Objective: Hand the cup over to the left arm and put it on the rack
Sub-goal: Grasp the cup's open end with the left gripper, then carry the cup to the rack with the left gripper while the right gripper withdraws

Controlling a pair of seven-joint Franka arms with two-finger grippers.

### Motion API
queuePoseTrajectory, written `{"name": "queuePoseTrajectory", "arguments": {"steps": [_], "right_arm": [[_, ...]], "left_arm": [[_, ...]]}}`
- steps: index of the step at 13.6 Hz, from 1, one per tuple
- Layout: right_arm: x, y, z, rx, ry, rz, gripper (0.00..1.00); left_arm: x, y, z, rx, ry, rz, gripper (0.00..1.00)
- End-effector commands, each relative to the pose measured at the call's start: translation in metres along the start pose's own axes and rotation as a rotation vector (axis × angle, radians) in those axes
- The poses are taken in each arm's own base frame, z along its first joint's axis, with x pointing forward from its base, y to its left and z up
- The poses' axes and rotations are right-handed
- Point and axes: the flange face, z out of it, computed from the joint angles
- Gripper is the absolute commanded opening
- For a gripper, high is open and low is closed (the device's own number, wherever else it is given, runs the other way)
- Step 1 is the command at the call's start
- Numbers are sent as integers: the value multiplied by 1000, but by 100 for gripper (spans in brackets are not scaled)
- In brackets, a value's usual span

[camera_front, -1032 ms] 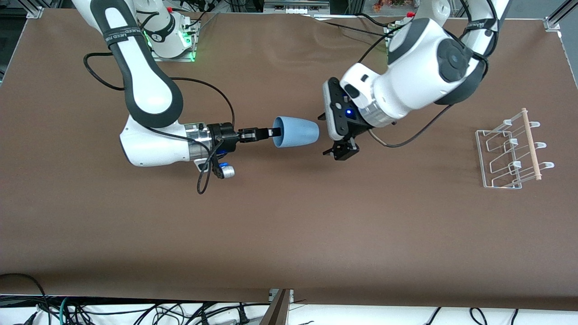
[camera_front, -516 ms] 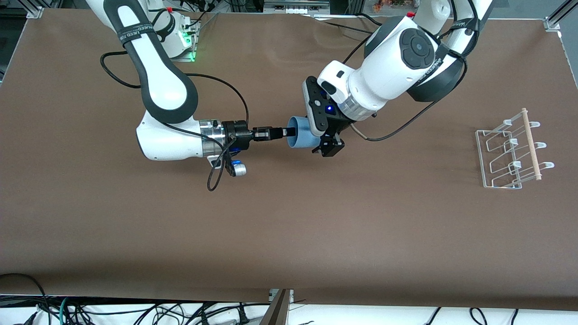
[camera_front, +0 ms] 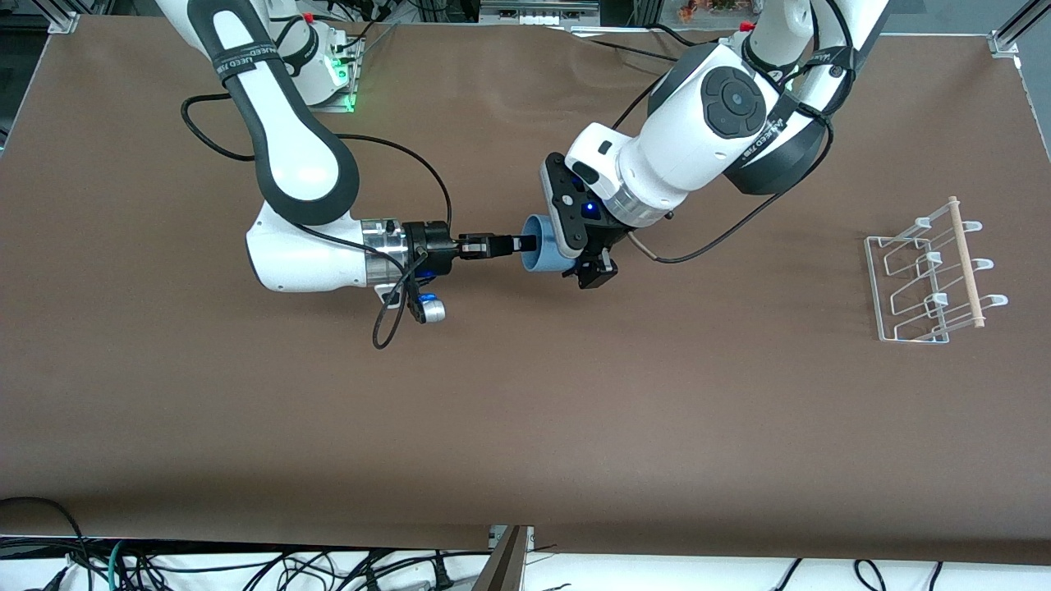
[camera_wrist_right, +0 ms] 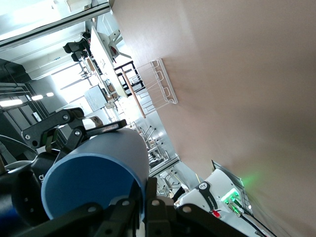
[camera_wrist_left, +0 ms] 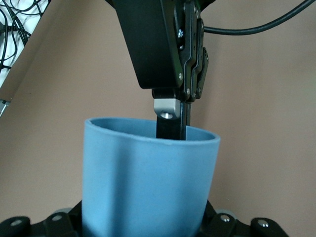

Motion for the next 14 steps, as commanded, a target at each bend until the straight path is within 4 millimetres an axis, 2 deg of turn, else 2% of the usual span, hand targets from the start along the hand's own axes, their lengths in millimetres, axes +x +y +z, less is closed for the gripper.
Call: {"name": "queuePoseTrajectory", "arguments": {"steps": [1, 2, 3, 4, 6, 10, 11, 14], "right_arm": [[-5, -9, 7, 18, -26, 2, 0], [-6, -10, 6, 18, -27, -1, 17], [-7, -11, 5, 14, -24, -12, 99], [-11, -20, 2, 13, -21, -29, 100], [-12, -25, -3, 12, -17, -46, 100], [-19, -30, -21, -131, 9, -131, 100], [-23, -31, -26, -204, 8, -167, 100], [-27, -19, -56, -482, 2, -249, 100]], "left_arm": [[2, -2, -3, 32, -2, 1, 0], [0, -4, -4, 32, -3, 0, 0], [-1, -6, -7, 35, -2, -3, 0], [-6, -11, -12, 40, -6, -13, 0], [-31, -25, -27, 11, -65, -55, 0], [-102, -65, -70, 8, -210, -141, 0], [-124, -77, -78, 25, -270, -161, 0], [-212, -123, -104, 48, -400, -298, 0]]}}
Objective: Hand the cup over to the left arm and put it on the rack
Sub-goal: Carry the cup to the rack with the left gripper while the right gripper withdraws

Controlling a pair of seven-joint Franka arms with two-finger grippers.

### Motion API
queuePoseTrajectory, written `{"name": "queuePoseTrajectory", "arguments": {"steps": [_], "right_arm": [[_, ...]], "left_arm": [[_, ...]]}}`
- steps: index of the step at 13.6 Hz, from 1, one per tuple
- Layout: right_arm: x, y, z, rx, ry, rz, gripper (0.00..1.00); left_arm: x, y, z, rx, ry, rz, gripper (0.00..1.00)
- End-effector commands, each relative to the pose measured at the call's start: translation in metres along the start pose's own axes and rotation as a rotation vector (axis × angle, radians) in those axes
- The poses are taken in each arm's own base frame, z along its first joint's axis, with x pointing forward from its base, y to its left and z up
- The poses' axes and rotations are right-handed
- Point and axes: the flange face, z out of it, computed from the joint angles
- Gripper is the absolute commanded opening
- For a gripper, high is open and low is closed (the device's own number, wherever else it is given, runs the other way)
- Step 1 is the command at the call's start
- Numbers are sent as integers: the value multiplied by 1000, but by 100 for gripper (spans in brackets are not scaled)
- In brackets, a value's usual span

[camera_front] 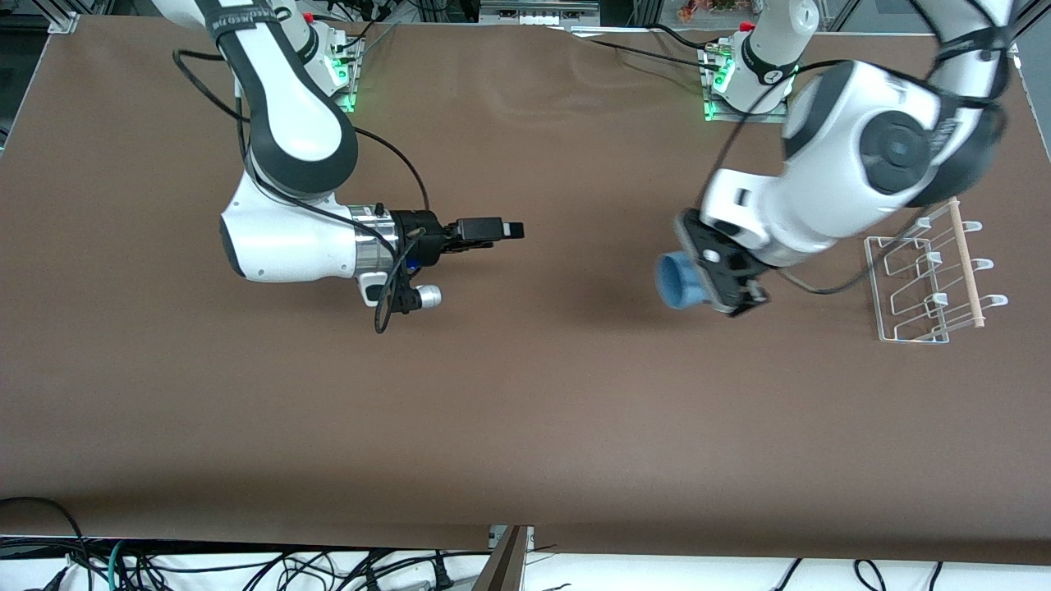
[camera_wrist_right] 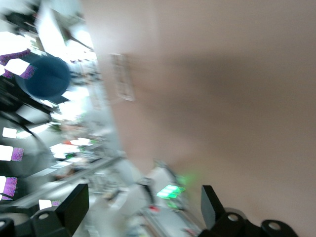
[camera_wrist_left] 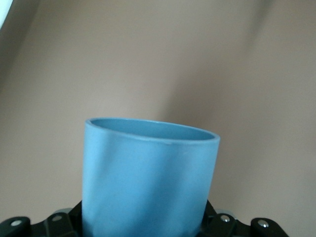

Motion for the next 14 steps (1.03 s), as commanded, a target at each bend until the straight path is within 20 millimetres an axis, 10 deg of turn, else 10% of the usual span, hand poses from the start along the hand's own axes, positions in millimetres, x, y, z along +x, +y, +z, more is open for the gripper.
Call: {"name": "queuePoseTrajectory", "arguments": {"steps": [1, 7, 14], "right_arm": [[-9, 20, -37, -222, -19, -49, 100], [-31, 56, -131, -966, 17, -152, 100], [-97, 62, -313, -988, 205, 26, 100]], "left_arm": [[-65, -46, -3, 31, -112, -100, 0], [-151, -58, 10, 159, -720, -111, 0], [-248, -45, 92, 136, -1199, -8, 0]]}}
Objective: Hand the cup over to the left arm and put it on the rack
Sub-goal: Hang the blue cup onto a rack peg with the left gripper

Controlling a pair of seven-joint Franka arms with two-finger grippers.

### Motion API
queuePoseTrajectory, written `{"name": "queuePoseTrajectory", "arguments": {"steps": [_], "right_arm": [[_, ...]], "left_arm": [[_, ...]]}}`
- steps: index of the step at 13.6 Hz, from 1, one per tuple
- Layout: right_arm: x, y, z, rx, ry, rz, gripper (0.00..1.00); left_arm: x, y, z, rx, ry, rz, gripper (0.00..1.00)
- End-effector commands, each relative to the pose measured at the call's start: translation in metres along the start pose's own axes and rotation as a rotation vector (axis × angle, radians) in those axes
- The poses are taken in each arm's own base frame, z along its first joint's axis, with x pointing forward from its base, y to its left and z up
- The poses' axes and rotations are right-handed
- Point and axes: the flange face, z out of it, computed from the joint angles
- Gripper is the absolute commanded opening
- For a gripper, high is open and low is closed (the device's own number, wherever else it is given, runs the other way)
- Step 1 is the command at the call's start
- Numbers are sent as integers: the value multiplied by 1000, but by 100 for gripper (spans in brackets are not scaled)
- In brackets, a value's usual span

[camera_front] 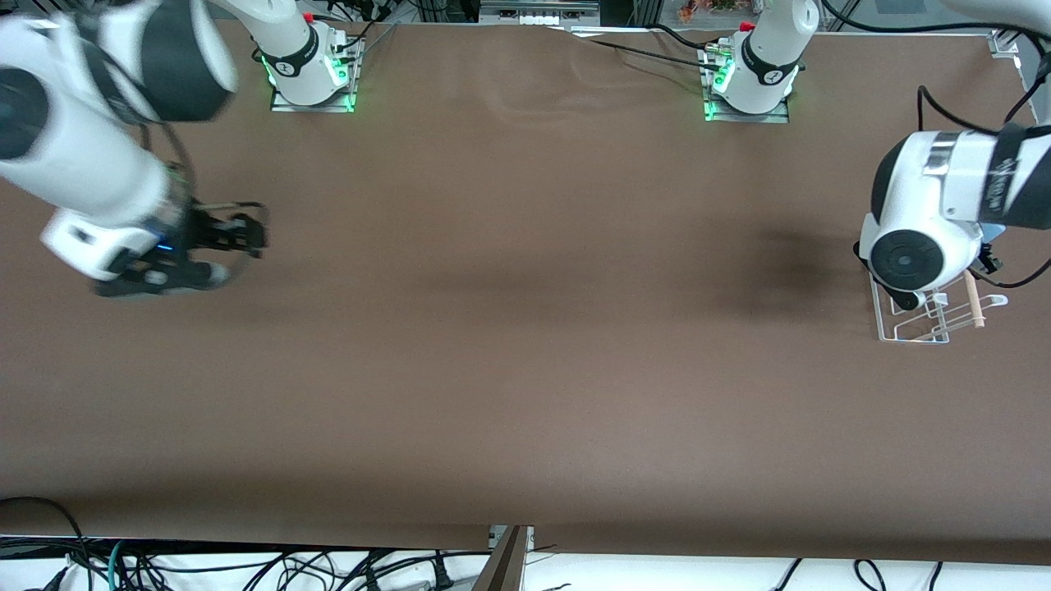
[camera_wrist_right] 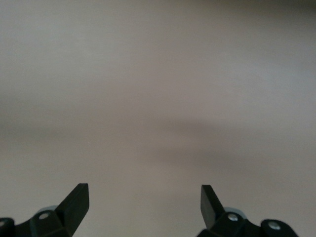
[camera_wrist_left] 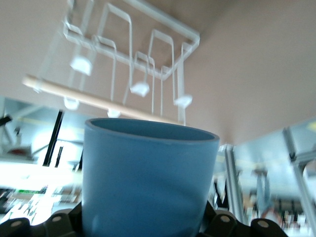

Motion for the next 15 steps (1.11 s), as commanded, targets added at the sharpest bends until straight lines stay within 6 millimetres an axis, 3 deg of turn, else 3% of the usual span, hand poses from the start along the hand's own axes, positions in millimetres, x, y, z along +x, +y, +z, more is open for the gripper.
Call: {"name": "queuePoseTrajectory", "arguments": {"steps": [1, 3, 5, 8, 15], "right_arm": [[-23, 42, -33, 9, -43, 66, 100], [-28, 64, -40, 95, -29, 103, 100], [-34, 86, -47, 80, -6, 130, 100], [-75, 122, -15, 105, 12, 221, 100], [-80, 105, -24, 94, -5, 180, 100]], "left_arm": [[-2, 28, 26, 86, -141, 54, 0], [15, 44, 48, 188, -208, 126, 0], [23, 44, 79, 273, -240, 184, 0], [36, 56, 106, 350, -297, 266, 0], [50, 69, 130, 434, -351, 353, 0]]}}
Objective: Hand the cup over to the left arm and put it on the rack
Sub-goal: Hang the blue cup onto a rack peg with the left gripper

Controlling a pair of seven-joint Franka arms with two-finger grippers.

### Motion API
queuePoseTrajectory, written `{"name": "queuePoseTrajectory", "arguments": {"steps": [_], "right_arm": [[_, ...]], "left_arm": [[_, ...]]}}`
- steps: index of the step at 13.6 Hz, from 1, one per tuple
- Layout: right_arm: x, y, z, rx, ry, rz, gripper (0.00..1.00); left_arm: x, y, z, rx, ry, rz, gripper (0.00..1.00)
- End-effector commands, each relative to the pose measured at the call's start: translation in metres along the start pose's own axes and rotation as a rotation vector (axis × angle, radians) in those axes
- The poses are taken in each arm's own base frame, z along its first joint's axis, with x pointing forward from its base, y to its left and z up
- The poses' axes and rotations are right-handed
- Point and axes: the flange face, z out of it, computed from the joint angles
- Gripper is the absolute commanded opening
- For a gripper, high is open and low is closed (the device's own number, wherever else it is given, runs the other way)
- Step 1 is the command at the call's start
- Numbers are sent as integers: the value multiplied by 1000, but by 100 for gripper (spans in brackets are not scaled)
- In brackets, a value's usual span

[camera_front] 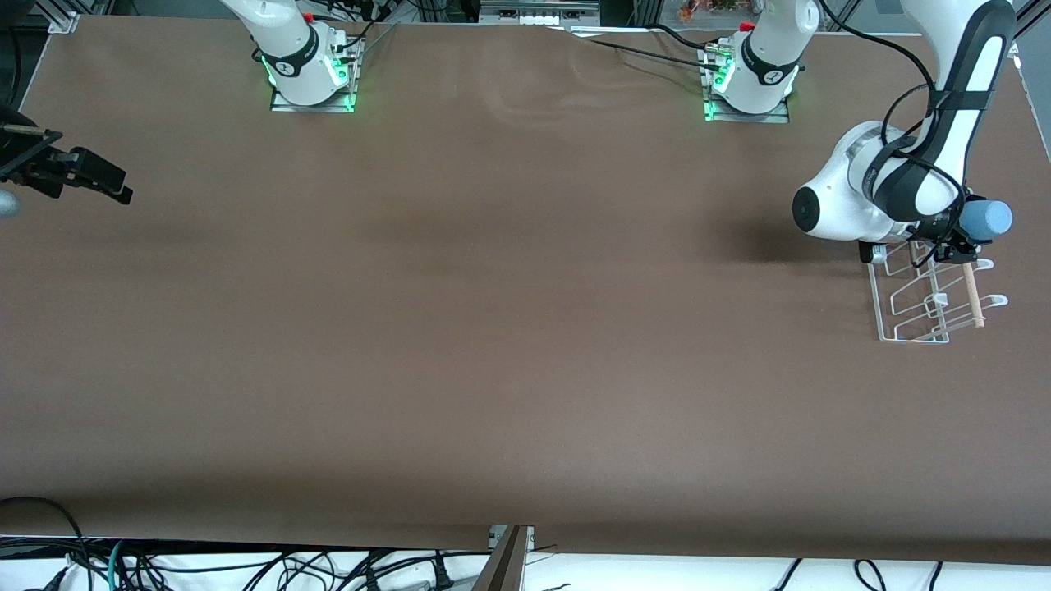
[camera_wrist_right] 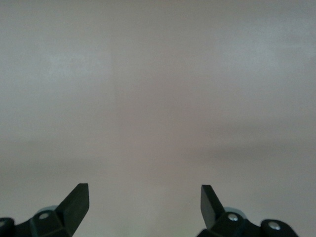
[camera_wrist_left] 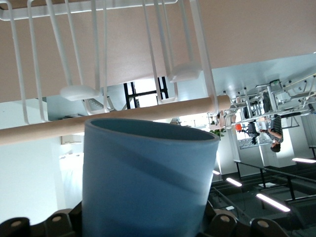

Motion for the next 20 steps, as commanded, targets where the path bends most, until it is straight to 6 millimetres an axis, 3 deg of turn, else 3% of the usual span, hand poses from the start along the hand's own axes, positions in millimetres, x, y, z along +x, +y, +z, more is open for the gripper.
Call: {"name": "queuePoseTrajectory", "arguments": {"steps": [1, 15, 17, 18, 19, 20], "right_arm": [[-6, -2, -2, -2, -16, -7, 100], [-11, 0, 3, -7, -73, -5, 100], [-12, -15, 4, -13, -78, -29, 100], [-14, -29, 5, -46, -85, -64, 100], [-16, -32, 7, -59, -93, -67, 100], [-13, -28, 8, -57, -94, -67, 100]], "left_arm": [[0, 9, 1, 56, -16, 12, 0], [57, 11, 8, 66, 16, -44, 0], [65, 11, 9, 65, 20, -46, 0], [65, 10, 9, 66, 19, -46, 6], [60, 8, 8, 64, 17, -47, 93], [49, 4, 6, 59, 18, -69, 100]]}}
